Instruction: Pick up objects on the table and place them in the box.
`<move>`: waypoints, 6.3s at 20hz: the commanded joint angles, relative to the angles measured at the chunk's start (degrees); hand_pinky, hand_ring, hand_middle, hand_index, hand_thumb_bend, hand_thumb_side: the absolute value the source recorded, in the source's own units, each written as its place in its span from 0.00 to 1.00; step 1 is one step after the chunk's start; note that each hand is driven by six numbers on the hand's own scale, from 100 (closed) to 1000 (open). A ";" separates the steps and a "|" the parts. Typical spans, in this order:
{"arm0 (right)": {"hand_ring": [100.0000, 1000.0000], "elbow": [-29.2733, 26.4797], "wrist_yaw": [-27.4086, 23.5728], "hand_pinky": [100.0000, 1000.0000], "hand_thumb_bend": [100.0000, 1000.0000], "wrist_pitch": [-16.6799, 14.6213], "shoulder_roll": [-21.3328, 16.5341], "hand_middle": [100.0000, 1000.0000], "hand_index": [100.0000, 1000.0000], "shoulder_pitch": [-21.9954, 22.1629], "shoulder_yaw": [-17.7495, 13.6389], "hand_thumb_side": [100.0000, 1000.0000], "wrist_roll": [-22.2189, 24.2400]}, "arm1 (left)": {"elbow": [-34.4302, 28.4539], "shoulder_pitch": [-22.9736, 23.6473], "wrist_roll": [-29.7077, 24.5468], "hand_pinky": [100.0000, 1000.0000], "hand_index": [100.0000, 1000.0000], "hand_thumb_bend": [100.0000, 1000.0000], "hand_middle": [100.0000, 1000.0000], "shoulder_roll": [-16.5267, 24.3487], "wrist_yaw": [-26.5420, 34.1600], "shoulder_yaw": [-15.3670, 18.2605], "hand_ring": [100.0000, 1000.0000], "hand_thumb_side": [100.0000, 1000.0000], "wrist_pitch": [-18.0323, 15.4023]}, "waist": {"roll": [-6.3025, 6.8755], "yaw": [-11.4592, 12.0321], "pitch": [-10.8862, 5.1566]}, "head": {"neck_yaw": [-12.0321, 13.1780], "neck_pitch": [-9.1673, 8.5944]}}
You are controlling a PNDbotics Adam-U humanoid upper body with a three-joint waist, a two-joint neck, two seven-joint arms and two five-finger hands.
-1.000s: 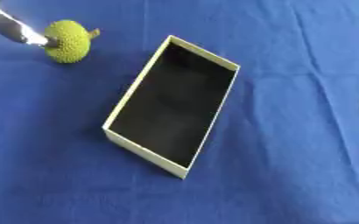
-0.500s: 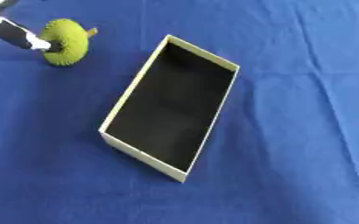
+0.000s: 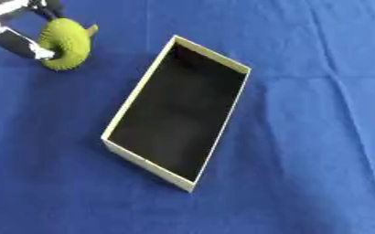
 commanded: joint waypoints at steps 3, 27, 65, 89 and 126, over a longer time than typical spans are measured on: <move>0.69 -0.90 -0.03 0.76 0.00 0.29 -0.78 0.59 0.78 -0.22 -0.37 0.50 -0.76 | -0.89 -0.71 -5.63 0.87 0.76 0.39 0.83 1.57 -0.13 -0.35 0.72 0.00 0.03 | 0.08 0.01 -1.44 | 0.12 0.27; 0.68 -0.90 -0.40 0.76 0.00 1.02 -0.25 0.58 0.77 0.90 -0.77 0.52 -1.73 | -7.35 -0.27 0.15 0.56 0.51 0.36 0.58 1.99 0.34 -3.36 0.32 0.00 -0.83 | -0.51 0.84 -2.97 | -0.97 1.61; 0.69 -0.90 -0.68 0.75 0.00 0.92 -0.80 0.58 0.77 1.11 -1.33 0.48 -2.03 | -24.40 -0.20 2.74 0.50 0.45 0.50 0.52 1.00 9.26 -13.52 0.24 0.00 -4.39 | -0.19 0.74 -5.72 | -1.30 2.45; 0.69 -0.90 -0.98 0.75 0.00 2.37 -1.99 0.58 0.77 1.82 -2.65 0.51 -4.47 | -41.07 5.50 8.00 0.48 0.43 0.47 0.48 -9.78 8.71 -28.00 0.24 0.00 -10.14 | 0.57 2.14 -6.77 | -5.71 2.62; 0.69 -0.90 -0.41 0.75 0.00 1.73 -1.55 0.58 0.77 2.06 -3.33 0.48 -5.54 | -43.95 10.56 9.59 0.83 0.75 0.27 0.82 -7.37 9.22 -17.80 0.64 0.00 -7.12 | -0.23 3.57 -7.03 | -6.51 2.23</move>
